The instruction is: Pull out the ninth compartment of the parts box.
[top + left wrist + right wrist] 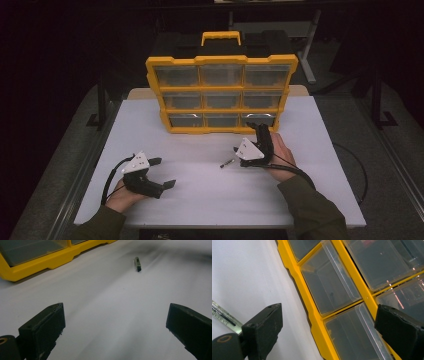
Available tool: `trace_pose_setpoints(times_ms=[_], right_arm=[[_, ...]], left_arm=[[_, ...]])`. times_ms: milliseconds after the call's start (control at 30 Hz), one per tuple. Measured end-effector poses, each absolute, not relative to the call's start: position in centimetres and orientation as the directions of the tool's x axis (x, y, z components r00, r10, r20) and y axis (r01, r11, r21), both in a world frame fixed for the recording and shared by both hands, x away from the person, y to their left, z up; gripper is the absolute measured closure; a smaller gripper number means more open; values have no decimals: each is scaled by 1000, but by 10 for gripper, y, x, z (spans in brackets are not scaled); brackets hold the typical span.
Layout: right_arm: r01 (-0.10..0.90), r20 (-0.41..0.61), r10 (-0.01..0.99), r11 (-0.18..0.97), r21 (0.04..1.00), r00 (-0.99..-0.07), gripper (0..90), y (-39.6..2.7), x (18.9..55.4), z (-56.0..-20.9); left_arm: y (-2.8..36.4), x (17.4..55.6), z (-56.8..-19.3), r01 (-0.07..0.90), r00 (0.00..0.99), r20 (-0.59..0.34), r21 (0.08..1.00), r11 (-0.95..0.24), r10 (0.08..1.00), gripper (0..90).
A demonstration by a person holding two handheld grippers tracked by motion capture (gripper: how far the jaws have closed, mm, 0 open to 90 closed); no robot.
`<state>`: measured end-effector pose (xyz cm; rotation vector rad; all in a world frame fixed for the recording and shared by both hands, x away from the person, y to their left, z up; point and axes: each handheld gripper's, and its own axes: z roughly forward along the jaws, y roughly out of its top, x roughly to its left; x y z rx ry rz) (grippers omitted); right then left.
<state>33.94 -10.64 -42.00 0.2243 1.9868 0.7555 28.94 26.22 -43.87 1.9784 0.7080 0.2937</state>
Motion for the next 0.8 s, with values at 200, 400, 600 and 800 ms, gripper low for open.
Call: trace_pose_setpoints(times_ms=[200,400,600,800], right_arm=[[-159,-753,421,812,561,-506,73,-106,339,-421],[-160,-770,403,829,537,-495,79,-104,338,-423],[-181,-798,371,846,501,-475,81,-104,338,-424],[-186,-816,351,860,475,-460,84,-103,338,-425]], left_arm=[[262,290,-439,353,803,-79,861,-365,590,15],[262,290,-440,356,802,-85,863,-358,591,15],[261,290,-440,358,801,-86,862,-359,593,16],[261,290,-440,358,801,-87,862,-358,593,16]])
